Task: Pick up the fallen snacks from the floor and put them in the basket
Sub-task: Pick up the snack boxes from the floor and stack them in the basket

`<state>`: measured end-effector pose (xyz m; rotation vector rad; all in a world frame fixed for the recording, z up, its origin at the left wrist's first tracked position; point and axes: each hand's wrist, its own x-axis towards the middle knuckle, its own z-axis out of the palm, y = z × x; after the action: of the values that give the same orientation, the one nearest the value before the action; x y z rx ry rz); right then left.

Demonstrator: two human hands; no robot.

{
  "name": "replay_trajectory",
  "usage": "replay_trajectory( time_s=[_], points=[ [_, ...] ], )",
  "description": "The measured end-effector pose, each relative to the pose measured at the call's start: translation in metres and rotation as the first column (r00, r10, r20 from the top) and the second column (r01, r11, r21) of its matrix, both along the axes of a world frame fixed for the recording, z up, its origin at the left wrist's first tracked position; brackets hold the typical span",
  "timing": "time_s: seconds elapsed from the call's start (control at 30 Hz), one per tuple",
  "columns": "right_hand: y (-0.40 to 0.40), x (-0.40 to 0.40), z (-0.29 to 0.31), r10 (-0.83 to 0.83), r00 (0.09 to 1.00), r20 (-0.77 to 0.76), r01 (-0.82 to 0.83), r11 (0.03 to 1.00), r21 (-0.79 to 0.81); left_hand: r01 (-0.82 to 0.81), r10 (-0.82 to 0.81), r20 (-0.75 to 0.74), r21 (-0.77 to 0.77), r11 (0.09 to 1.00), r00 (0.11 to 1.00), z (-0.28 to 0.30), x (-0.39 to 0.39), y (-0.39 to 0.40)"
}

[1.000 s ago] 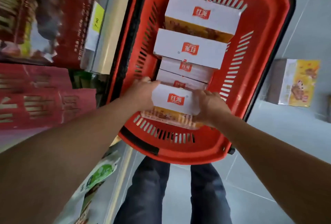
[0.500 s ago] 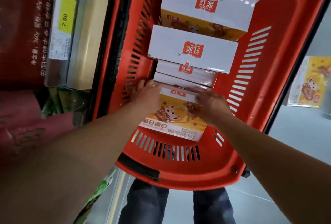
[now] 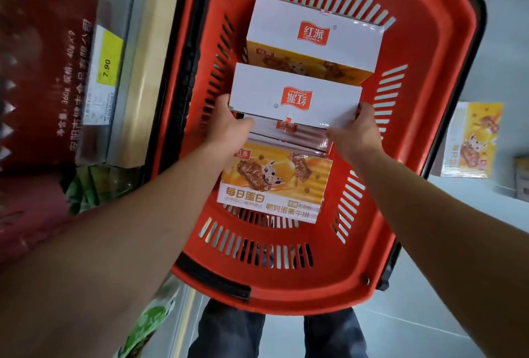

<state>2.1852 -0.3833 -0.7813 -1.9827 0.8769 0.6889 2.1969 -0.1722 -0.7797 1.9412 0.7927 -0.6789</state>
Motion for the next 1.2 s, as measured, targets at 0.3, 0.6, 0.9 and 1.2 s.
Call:
replay_trajectory(
  time_s=[0.3, 0.6, 0.9, 1.2],
  points=[
    [-0.005, -0.029, 0.013, -0.082, 0.983, 0.165, 0.094, 0.993, -0.067, -0.097, 0.103, 0.182, -0.044, 0.994, 0.978, -0.003, -0.004, 0.009],
    [0.016, 0.003, -0.022, -0.151, 0.967, 0.204, 0.191, 0.962, -0.193, -0.029, 0.009, 0.143, 0.144, 0.989, 0.990, -0.035, 0.012, -0.005],
    [0.016, -0.026, -0.038, -0.375, 0.925, -0.067, 0.379, 0.922, 0.072, -0.032, 0.040, -0.132, 0.061, 0.998, 0.991, -0.057, 0.002, 0.006],
    [0.017, -0.031, -0.031, -0.154, 0.981, -0.121, 0.140, 0.983, -0.114, 0.185, -0.173, -0.068, 0.229, 0.956, 0.982, -0.056, -0.015, 0.008]
  ],
)
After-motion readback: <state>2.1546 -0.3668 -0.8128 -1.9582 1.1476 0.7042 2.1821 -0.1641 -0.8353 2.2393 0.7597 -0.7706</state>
